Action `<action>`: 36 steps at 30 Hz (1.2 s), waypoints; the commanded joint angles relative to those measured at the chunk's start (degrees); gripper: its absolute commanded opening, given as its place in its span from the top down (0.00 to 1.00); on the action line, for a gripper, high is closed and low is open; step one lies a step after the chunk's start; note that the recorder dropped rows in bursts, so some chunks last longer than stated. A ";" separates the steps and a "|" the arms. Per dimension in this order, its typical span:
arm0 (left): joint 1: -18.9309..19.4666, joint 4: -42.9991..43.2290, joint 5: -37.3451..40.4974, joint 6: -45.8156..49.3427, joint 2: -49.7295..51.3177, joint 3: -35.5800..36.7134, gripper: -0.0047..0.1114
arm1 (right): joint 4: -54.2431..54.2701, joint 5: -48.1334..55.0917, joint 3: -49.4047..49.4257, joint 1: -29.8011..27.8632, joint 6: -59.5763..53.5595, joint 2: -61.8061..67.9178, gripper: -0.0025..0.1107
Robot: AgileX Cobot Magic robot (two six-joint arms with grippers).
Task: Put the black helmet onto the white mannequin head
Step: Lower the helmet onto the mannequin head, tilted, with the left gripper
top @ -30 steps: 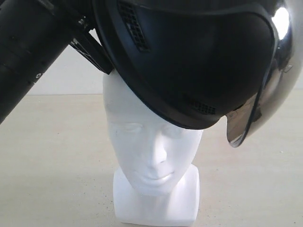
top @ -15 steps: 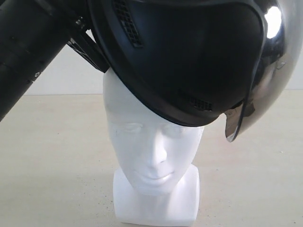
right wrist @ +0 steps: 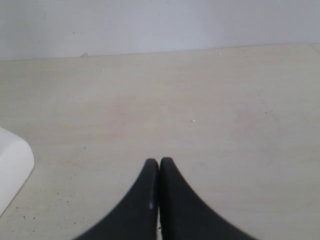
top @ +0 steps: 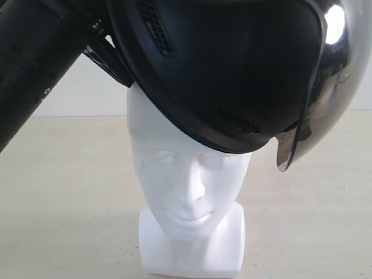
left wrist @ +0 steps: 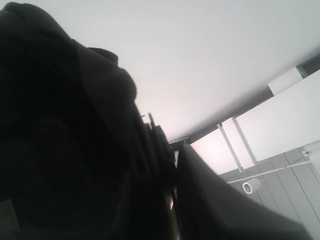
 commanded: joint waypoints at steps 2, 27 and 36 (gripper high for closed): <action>1.08 -3.22 -1.22 2.50 0.64 -0.09 0.92 | 0.01 -0.73 -0.07 0.05 -0.28 -0.26 0.98; 3.10 -2.28 5.25 2.92 0.76 -0.09 0.92 | 0.13 -0.72 -0.07 0.05 -0.28 -0.26 0.98; 3.10 -1.91 8.77 2.92 0.79 -0.09 0.92 | 0.13 -0.72 -0.07 0.05 -0.28 -0.26 0.98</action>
